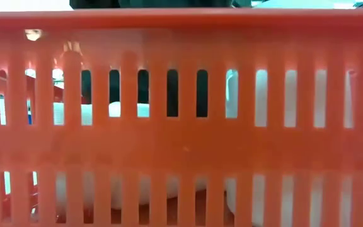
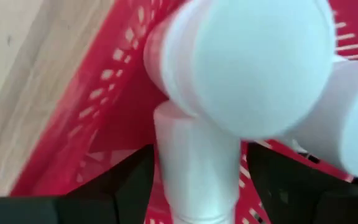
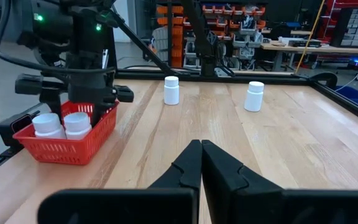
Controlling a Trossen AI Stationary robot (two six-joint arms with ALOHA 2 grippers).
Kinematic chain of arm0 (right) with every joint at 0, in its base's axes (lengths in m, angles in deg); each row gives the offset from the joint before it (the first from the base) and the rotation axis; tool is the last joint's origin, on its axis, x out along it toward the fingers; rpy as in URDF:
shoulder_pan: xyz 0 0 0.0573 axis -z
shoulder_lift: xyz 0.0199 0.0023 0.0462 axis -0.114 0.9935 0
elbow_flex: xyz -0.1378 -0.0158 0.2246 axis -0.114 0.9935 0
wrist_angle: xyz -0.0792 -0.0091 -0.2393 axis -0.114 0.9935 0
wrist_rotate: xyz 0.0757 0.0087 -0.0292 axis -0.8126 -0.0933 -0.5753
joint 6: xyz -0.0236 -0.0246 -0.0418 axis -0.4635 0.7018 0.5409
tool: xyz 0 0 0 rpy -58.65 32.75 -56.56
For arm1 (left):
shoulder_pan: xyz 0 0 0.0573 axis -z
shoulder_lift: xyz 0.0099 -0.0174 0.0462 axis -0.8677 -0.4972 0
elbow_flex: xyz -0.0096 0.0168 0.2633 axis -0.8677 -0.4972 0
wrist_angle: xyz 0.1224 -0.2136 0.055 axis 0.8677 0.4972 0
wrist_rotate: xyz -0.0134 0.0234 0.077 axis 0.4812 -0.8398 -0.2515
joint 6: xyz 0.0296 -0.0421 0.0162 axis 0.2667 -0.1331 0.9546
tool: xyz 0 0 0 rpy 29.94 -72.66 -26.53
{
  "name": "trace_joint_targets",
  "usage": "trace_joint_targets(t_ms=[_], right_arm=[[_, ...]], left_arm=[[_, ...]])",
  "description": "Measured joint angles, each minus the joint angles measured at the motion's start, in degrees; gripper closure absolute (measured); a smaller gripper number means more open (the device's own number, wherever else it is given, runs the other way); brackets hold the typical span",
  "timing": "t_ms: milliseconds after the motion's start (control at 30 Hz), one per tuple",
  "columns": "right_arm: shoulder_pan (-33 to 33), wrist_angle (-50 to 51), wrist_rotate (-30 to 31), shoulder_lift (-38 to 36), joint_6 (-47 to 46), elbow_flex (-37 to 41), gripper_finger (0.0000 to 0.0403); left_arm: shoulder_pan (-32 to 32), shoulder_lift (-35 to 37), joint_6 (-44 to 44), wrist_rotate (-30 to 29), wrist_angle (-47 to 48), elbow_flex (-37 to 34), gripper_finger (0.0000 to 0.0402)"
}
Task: Pick and place pill bottles into a basket
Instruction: Put the white pill bottle into the red basket
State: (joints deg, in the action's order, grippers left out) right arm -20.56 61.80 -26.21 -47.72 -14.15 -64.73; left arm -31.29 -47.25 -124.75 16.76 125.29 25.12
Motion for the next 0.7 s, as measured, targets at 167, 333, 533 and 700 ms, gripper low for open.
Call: trace_joint_targets(t_ms=[167, 333, 533, 700], right_arm=[[0.0, 0.01, 0.0, -0.02, 0.0, 0.0, 0.0399], [0.02, 0.0, 0.0, 0.0, 0.01, 0.0, 0.0399], [0.02, -0.04, 0.0, 0.13, 0.01, -0.01, 0.0398], [0.01, -0.04, 0.0, 0.13, 0.01, -0.01, 0.0399]], left_arm=[[0.01, -1.02, 1.79, -0.79, -0.47, 0.07, 0.0165], [-0.13, -1.62, 1.66, 0.34, -0.53, 0.26, 0.0191], [-0.5, -1.42, 0.4, -0.02, -0.48, 0.2, 0.0227], [-0.67, -1.4, 0.61, 1.17, -0.42, 0.2, 0.0227]])
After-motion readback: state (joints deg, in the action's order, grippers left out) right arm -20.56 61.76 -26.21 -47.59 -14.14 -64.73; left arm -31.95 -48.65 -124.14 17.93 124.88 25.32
